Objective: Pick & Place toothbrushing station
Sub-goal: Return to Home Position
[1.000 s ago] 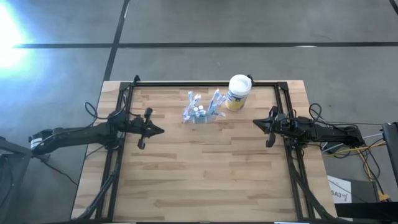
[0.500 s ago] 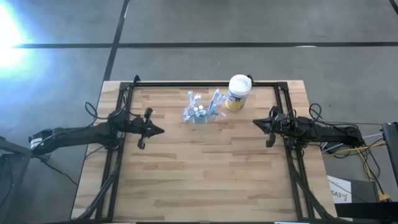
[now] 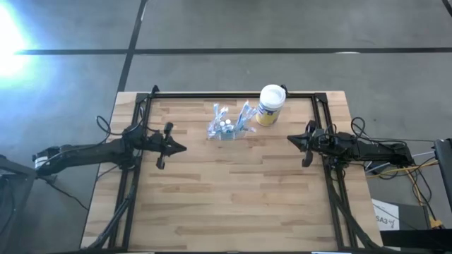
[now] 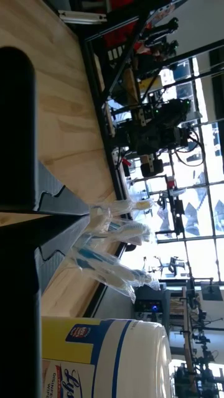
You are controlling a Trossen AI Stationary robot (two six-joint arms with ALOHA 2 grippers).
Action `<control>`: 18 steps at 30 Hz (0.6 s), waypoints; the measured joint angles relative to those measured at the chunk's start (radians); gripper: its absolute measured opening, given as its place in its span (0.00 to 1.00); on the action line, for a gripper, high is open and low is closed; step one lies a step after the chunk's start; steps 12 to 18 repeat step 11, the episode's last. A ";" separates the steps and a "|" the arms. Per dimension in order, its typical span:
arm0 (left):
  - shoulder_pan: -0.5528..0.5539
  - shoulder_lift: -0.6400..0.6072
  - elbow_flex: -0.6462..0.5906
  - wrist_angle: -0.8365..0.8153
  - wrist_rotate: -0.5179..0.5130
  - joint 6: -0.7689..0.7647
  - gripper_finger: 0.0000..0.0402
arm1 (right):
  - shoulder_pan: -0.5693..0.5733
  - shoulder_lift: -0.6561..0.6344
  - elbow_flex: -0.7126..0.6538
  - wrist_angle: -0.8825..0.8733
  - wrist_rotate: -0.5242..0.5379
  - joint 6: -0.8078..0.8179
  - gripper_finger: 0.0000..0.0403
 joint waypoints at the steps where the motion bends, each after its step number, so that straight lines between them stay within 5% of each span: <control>1: 0.000 0.000 0.000 0.000 0.000 0.000 0.05 | 0.000 0.000 0.000 0.000 0.000 0.000 0.02; 18: 0.000 0.000 0.000 0.000 0.000 0.000 0.05 | 0.000 0.000 0.000 0.000 0.000 0.000 0.02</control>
